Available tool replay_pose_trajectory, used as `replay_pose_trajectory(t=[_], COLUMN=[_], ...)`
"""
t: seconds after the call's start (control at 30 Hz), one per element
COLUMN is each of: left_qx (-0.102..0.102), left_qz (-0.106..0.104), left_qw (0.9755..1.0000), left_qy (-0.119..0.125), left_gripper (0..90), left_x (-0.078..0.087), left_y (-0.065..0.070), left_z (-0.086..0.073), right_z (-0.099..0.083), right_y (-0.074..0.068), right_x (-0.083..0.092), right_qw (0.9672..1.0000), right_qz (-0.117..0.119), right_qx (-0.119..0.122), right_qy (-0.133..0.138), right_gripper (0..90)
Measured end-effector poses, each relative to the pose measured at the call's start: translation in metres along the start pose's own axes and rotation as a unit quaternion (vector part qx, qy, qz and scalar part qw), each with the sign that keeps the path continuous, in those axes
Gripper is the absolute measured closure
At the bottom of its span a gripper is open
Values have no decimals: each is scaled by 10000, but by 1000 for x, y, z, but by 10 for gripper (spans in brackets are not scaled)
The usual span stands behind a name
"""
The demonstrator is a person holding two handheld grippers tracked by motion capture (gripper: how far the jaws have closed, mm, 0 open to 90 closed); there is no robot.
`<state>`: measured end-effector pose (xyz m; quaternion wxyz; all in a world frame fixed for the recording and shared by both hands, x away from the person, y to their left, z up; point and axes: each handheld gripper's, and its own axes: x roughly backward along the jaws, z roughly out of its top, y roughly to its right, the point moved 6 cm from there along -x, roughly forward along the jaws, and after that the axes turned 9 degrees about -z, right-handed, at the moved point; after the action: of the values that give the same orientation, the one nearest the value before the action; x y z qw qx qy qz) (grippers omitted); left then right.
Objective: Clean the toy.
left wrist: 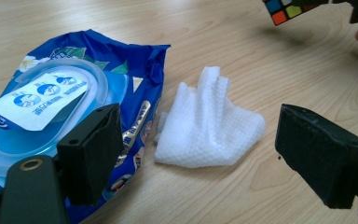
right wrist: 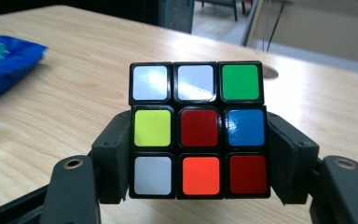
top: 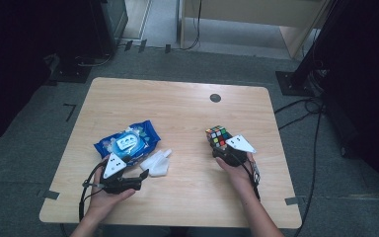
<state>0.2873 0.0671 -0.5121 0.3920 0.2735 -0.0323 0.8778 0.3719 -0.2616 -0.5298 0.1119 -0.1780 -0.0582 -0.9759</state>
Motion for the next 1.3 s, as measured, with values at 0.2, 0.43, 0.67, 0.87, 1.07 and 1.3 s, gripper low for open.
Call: replay_pose_trajectory(t=[0.2, 0.43, 0.67, 0.87, 1.07, 1.3], left_qx=[35, 76, 70, 62, 46, 37], left_qz=[28, 45, 42, 33, 32, 49], left_qw=[10000, 10000, 10000, 10000, 10000, 10000], left_qy=[-23, -7, -40, -36, -49, -59], left_gripper=[156, 156, 156, 156, 156, 156], left_x=[-2, -2, -4, -3, -4, -4], left_y=[-3, -7, -6, -6, -7, -7], left_z=[-2, -3, -4, -4, -4, -4], right_z=[-2, -2, -1, -2, -1, -5], right_y=[4, 5, 5, 4, 8, 5], right_x=[-18, -27, -35, -33, -26, -17], right_qw=[9996, 9993, 9986, 9984, 9967, 9947], right_qz=[-110, -148, -87, -71, -105, -152], right_qx=[-180, -279, -280, -250, -192, -157], right_qy=[-190, -201, -430, -510, -779, -1000], right_gripper=[346, 346, 346, 346, 346, 344])
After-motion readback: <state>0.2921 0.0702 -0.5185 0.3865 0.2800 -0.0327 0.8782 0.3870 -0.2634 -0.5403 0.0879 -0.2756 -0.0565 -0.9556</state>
